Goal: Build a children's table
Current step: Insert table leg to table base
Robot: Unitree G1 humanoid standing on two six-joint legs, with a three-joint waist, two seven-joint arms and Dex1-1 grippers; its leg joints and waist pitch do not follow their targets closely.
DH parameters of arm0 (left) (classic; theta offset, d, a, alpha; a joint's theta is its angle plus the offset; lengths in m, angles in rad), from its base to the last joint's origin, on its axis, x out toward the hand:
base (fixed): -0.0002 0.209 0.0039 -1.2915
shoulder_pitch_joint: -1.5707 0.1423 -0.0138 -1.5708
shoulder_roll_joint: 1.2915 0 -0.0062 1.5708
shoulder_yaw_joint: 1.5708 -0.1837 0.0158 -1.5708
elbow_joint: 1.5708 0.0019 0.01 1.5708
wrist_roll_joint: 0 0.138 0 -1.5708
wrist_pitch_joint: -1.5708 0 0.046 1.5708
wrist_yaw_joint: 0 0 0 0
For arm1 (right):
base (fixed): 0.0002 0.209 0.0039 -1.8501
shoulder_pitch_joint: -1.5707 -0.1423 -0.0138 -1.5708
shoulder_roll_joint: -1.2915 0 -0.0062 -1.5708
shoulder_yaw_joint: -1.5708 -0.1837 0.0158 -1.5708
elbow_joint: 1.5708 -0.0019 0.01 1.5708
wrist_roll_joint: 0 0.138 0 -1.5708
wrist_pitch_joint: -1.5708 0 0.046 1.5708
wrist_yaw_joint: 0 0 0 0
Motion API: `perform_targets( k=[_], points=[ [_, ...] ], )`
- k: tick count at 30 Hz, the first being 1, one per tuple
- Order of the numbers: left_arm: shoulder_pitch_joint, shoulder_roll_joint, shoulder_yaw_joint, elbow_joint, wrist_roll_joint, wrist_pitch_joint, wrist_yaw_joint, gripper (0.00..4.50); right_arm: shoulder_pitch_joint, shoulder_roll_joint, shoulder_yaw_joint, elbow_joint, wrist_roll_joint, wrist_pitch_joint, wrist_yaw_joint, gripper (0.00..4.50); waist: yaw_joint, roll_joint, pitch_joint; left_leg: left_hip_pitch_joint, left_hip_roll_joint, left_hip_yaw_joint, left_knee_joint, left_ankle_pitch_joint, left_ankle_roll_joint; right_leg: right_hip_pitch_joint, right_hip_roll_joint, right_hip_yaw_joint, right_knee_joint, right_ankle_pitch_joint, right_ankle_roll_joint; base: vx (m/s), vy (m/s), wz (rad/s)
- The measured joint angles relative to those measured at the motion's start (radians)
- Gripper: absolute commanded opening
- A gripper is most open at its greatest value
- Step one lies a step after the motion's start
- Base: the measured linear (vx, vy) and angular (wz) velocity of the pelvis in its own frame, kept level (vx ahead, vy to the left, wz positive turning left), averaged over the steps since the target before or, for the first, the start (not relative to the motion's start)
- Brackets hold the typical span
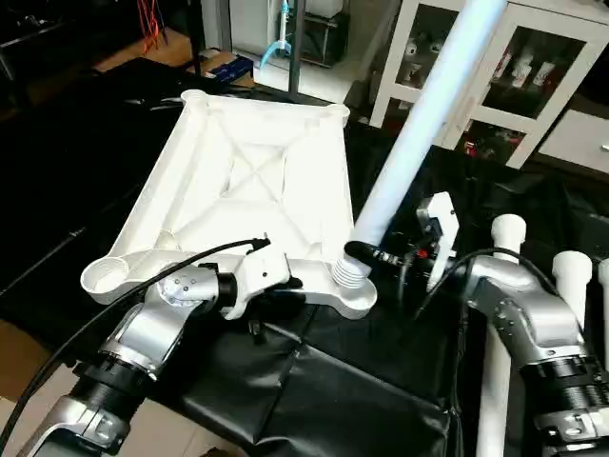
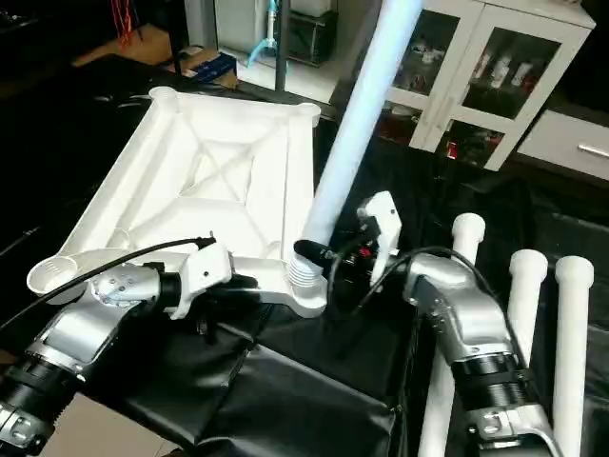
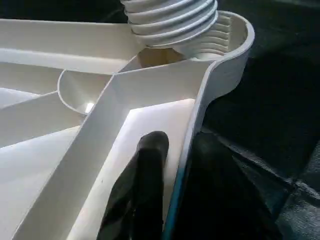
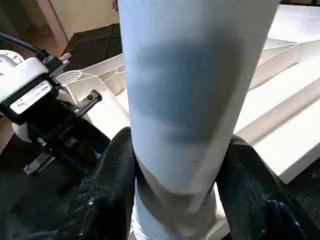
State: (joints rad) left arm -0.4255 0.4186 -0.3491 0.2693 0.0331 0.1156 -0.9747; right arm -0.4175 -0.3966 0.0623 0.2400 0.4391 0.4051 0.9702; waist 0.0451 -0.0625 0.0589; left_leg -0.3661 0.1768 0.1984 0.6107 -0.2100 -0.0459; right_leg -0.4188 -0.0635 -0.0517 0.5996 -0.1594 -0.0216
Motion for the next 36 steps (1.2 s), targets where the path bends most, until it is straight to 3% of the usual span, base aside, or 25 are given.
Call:
perform_targets(
  k=[4,10,26,36],
  points=[
    [0.016,-0.002,-0.004,-0.028,0.001,0.007,-0.003,0.67,0.035,-0.044,-0.036,-0.083,0.070,0.106,0.021,1.86,0.008,-0.001,0.000,0.000,0.000,0.000,0.000,0.002,0.004,0.000,0.000,0.000,0.000,0.000,0.000,0.000,0.000,0.00],
    [0.031,-0.015,-0.004,-0.044,0.001,0.013,-0.001,0.67,0.082,-0.076,-0.055,-0.132,0.108,0.174,0.041,1.86,0.009,-0.002,-0.001,0.001,0.000,0.000,0.001,0.000,0.000,0.000,0.000,0.000,0.001,0.000,0.000,0.000,0.000,0.00],
    [0.037,-0.016,-0.004,-0.052,0.001,0.017,0.008,0.65,0.106,-0.044,-0.011,-0.158,0.045,0.133,-0.015,1.86,0.009,-0.008,-0.001,0.001,0.000,0.000,0.002,0.000,0.000,0.001,0.000,0.001,0.002,0.000,0.000,0.000,0.000,0.00],
    [0.061,-0.035,-0.005,-0.082,0.000,-0.011,0.025,0.56,0.103,-0.016,-0.015,-0.147,0.022,0.114,-0.073,1.86,0.001,-0.033,-0.008,0.002,0.000,0.000,0.002,0.000,-0.001,0.001,0.000,0.001,0.002,0.000,0.000,0.000,0.000,0.00]
  ],
)
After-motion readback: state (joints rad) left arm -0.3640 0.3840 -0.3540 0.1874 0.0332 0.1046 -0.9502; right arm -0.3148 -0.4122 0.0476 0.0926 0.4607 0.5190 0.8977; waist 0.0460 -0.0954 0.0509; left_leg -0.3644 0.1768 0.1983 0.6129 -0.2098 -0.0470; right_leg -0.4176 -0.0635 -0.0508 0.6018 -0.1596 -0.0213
